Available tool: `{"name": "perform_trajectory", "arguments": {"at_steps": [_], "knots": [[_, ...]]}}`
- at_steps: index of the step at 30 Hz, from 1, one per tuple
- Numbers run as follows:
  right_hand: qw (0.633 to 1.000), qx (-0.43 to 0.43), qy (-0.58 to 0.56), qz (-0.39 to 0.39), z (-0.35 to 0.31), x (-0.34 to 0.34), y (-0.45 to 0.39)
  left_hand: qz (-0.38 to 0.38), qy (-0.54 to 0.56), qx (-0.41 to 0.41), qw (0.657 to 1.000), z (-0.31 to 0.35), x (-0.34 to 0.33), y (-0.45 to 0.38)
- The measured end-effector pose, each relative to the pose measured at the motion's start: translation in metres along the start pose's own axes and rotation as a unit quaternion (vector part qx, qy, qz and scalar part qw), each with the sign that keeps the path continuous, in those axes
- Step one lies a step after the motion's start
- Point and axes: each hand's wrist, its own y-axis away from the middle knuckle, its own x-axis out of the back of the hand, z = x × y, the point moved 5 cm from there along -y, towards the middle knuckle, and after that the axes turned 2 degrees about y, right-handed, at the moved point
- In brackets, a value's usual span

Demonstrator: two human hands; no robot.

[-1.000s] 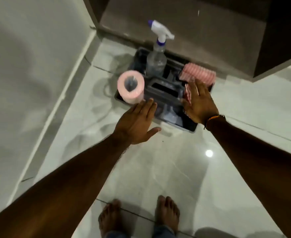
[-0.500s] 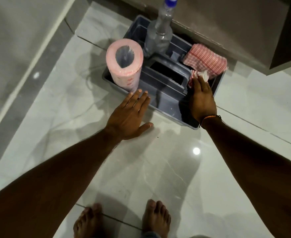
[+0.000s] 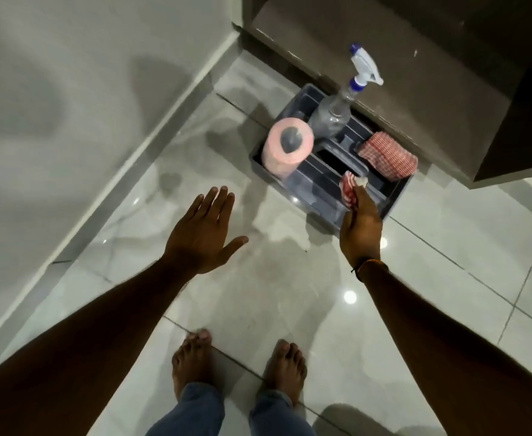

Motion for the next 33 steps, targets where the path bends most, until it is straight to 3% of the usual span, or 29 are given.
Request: {"name": "perform_trajectory", "arguments": {"at_steps": [6, 10, 18, 22, 26, 31, 33], "knots": [[0.992, 0.093, 0.003, -0.088, -0.073, -0.066, 0.050, 0.020, 0.084, 0.134, 0.987, -0.063, -0.009, 0.075], [0.959, 0.229, 0.014, -0.169, -0.118, -0.146, 0.055, 0.006, 0.132, 0.242, 0.961, -0.114, -0.042, 0.118], [0.869, 0.430, 0.131, -0.206, -0.151, -0.303, 0.035, 0.025, 0.095, 0.242, 0.965, -0.164, -0.156, 0.156], [0.824, 0.458, 0.209, -0.259, -0.110, -0.390, 0.035, 0.017, 0.090, 0.255, 0.963, -0.175, -0.215, 0.153], [0.854, 0.429, 0.202, -0.214, -0.105, -0.395, 0.047, 0.031, 0.079, 0.255, 0.963, -0.174, -0.239, 0.150], [0.831, 0.471, 0.220, -0.198, -0.101, -0.392, 0.013, 0.070, 0.080, 0.278, 0.955, -0.173, -0.246, 0.143], [0.838, 0.457, 0.231, -0.188, -0.103, -0.392, -0.026, 0.075, 0.084, 0.277, 0.954, -0.175, -0.249, 0.141]]}}
